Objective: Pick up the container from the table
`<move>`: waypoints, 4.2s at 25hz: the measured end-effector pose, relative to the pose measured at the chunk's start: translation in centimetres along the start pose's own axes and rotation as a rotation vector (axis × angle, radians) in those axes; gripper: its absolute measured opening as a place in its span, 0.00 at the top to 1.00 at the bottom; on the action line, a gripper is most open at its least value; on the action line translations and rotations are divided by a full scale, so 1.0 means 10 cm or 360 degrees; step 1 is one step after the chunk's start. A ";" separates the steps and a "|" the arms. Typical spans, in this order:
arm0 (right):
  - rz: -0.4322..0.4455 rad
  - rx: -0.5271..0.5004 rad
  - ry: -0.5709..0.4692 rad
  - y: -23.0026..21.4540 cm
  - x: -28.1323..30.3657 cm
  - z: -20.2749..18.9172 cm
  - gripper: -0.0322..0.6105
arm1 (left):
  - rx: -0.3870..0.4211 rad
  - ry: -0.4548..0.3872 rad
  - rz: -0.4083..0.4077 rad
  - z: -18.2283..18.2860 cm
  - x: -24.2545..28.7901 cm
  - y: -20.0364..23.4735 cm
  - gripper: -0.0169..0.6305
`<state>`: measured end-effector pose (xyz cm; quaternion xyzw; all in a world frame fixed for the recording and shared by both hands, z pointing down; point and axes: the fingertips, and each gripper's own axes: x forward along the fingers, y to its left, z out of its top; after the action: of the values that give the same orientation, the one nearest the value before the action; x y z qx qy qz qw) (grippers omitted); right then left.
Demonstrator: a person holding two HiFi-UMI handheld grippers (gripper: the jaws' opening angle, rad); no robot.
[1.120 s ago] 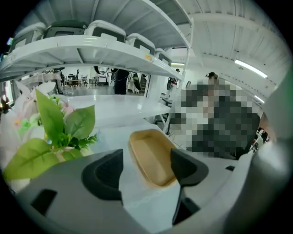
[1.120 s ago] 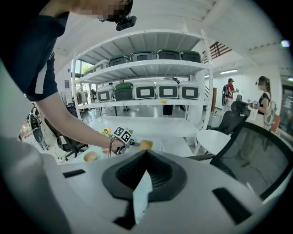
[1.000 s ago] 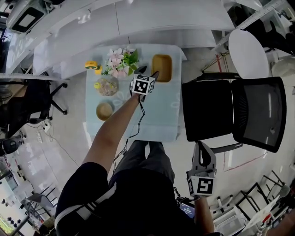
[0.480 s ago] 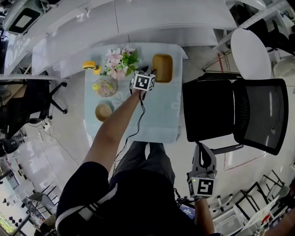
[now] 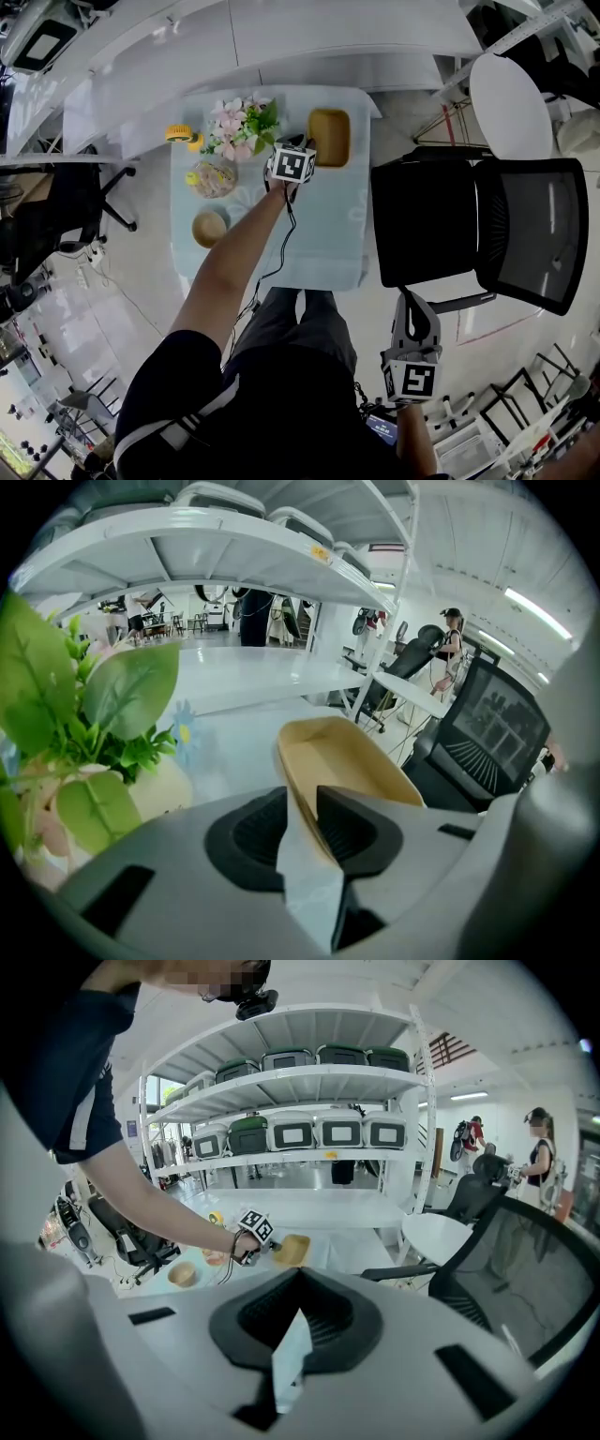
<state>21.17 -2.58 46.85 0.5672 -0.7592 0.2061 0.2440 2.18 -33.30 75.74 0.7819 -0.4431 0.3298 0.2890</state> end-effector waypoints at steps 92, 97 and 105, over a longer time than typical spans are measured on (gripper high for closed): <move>0.0033 -0.0169 -0.0241 0.48 -0.64 0.55 0.95 | 0.0032 -0.0461 -0.0196 0.43 -3.41 -0.77 0.95; 0.0046 -0.0177 -0.0294 0.51 -0.67 0.62 0.95 | 0.0054 -0.0551 -0.0198 0.47 -3.69 -0.85 0.95; 0.0078 -0.0168 -0.0350 0.58 -0.67 0.75 0.95 | 0.0084 -0.0659 -0.0150 0.42 -4.05 -0.83 0.95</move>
<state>16.19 -0.33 36.57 0.5539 -0.8048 0.1085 0.1836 -5.19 -12.36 40.56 0.8600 -0.4472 0.1599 0.1864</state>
